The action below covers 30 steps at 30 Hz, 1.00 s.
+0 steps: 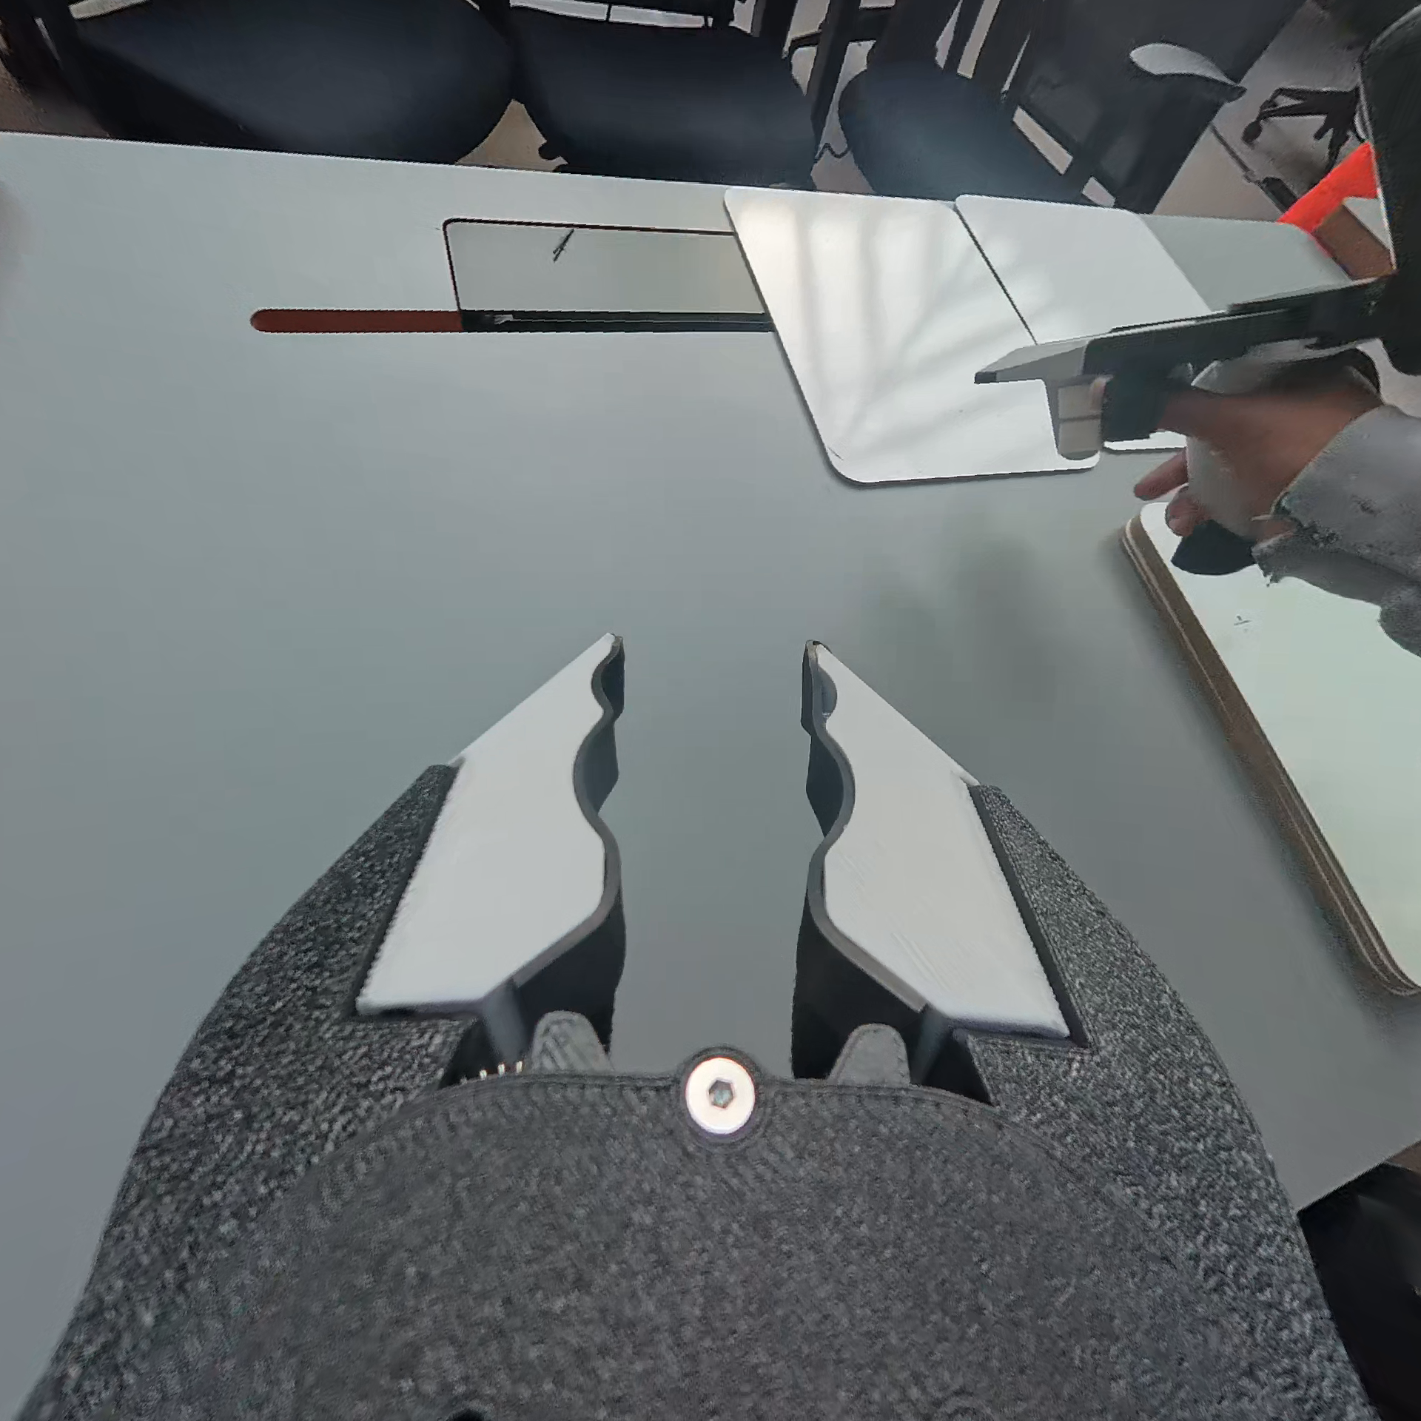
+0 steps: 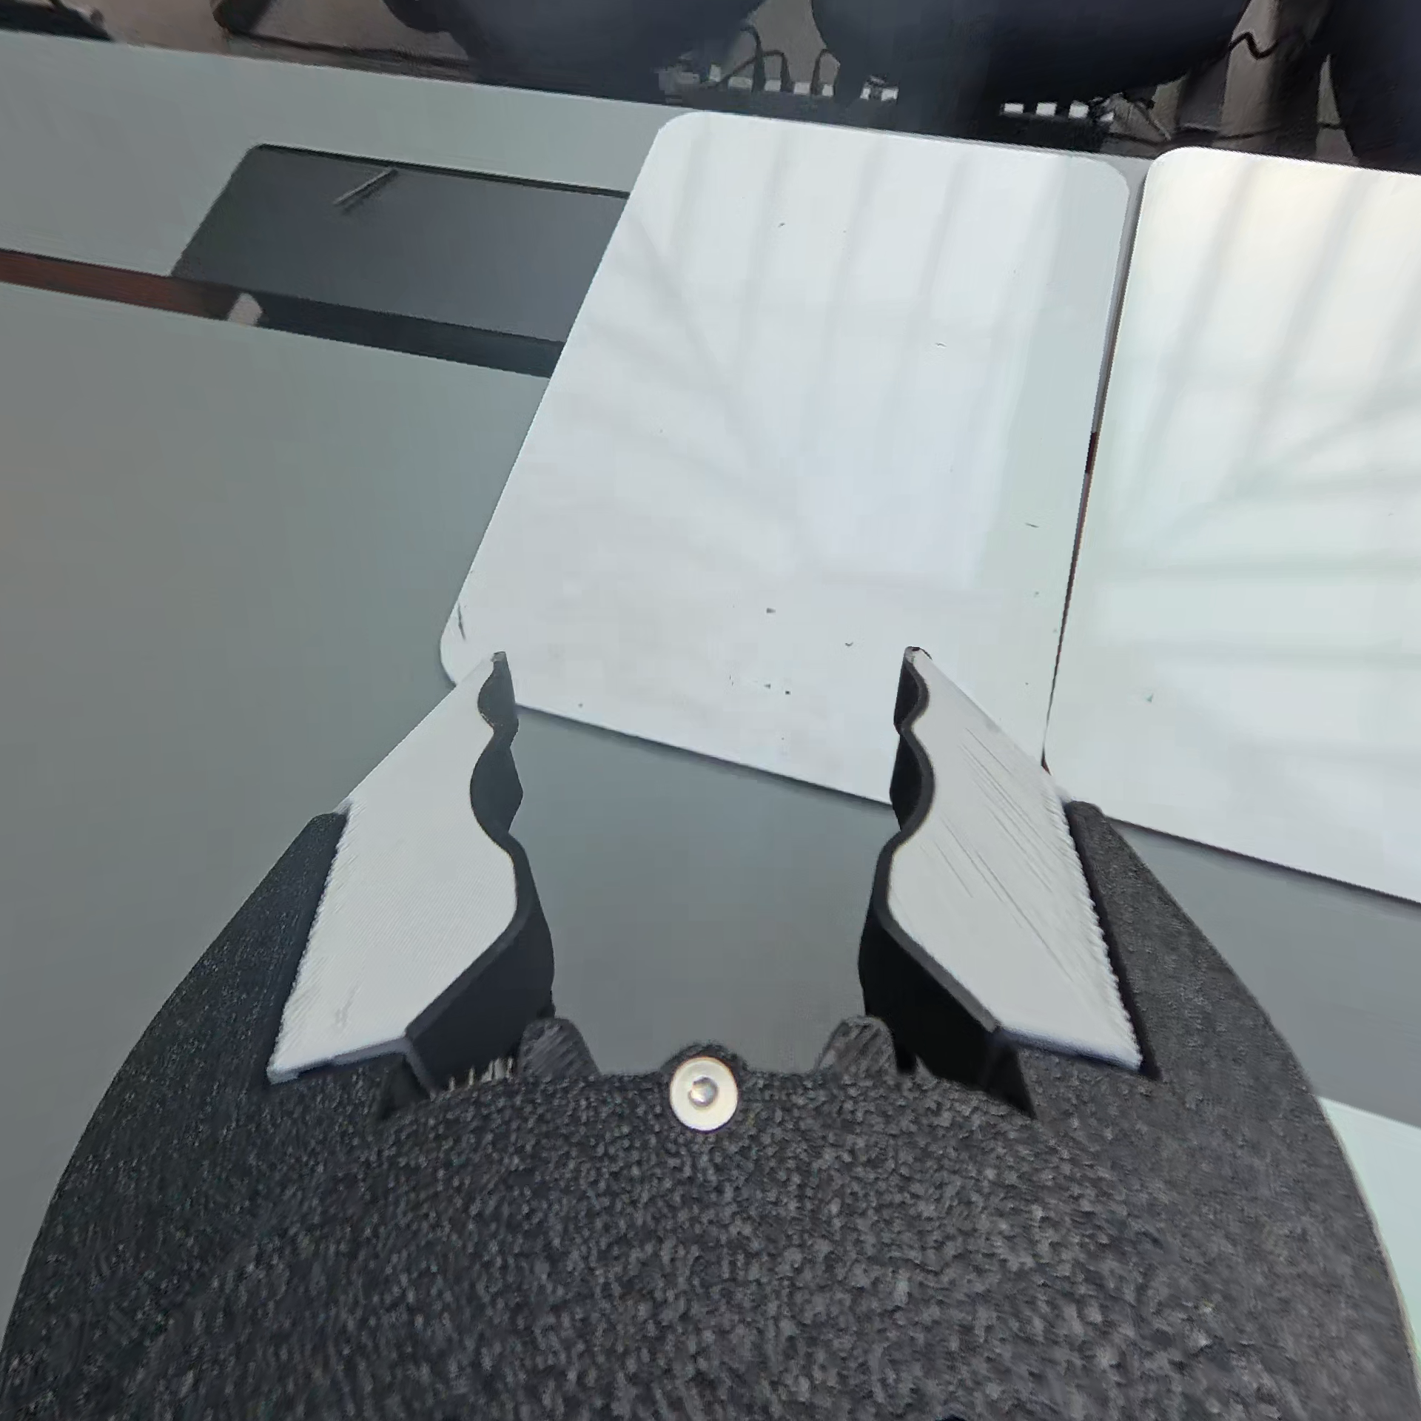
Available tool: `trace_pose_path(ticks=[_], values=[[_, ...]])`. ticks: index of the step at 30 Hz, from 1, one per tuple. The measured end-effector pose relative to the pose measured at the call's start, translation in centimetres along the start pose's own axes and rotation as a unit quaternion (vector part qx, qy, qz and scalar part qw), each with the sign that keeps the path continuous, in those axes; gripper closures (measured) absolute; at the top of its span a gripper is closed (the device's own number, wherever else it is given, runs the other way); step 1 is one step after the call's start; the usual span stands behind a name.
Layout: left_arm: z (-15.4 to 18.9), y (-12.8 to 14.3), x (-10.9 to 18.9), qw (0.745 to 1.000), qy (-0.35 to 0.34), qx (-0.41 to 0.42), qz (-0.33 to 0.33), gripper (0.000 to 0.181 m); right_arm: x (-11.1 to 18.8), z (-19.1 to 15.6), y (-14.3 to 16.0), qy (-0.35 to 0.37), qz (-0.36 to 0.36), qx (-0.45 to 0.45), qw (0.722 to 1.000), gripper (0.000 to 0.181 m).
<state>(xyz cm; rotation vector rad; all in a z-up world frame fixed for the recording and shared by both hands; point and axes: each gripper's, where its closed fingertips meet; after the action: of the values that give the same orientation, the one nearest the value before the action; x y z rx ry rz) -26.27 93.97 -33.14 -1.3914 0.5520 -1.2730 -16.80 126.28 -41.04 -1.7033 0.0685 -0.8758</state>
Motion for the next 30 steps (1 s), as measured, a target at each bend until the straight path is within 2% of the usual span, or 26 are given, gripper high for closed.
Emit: trace_pose_path(ticks=[3, 5, 6, 8, 12, 17, 22, 25, 30], values=[[-4.3, 0.1, 1.5, 1.0, -0.009, -0.003, -0.009, 0.129, -5.9, 1.1, 0.4, 0.048, -0.036, -0.019, 0.998, 0.078], [-6.4, 0.2, 2.1, 1.0, -0.015, 0.004, -0.014, 0.127, -7.9, 2.1, 1.9, 0.076, -0.072, -0.02, 0.994, 0.076], [-7.1, 0.3, 2.3, 1.0, -0.017, 0.006, -0.016, 0.127, -8.4, 2.2, 3.0, 0.079, -0.097, -0.019, 0.992, 0.075], [-8.1, 0.7, 2.2, 1.0, -0.018, 0.009, -0.021, 0.127, -8.5, 1.8, 3.5, 0.084, -0.093, -0.023, 0.992, 0.078], [-8.0, 0.9, 1.0, 0.999, 0.0, 0.021, -0.025, 0.126, -6.7, -0.4, 4.8, 0.073, -0.103, -0.017, 0.992, 0.078], [-5.8, 0.8, -1.2, 0.999, 0.038, 0.029, -0.024, 0.124, -2.7, -4.4, 7.5, 0.067, -0.1, -0.014, 0.993, 0.078], [-2.2, 1.8, -1.3, 0.995, 0.087, 0.025, -0.038, 0.126, 3.7, -9.1, 11.7, 0.058, -0.102, -0.009, 0.993, 0.078], [0.5, 4.0, -0.2, 0.992, 0.116, 0.008, -0.058, 0.127, 8.7, -11.8, 14.8, 0.053, -0.103, -0.006, 0.993, 0.078], [5.6, 9.9, 3.0, 0.983, 0.151, -0.019, -0.1, 0.12, 17.8, -14.9, 20.3, 0.054, -0.097, -0.011, 0.994, 0.079]])
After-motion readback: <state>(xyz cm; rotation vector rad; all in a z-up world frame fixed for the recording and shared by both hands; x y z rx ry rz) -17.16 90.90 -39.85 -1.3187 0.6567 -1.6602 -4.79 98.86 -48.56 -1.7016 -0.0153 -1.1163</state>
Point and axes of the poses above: each gripper's, where its closed fingertips meet, x back along the fingers, y out of its underside, z = x × y across the jaws, and after that the axes turned 11 degrees about z, right-handed
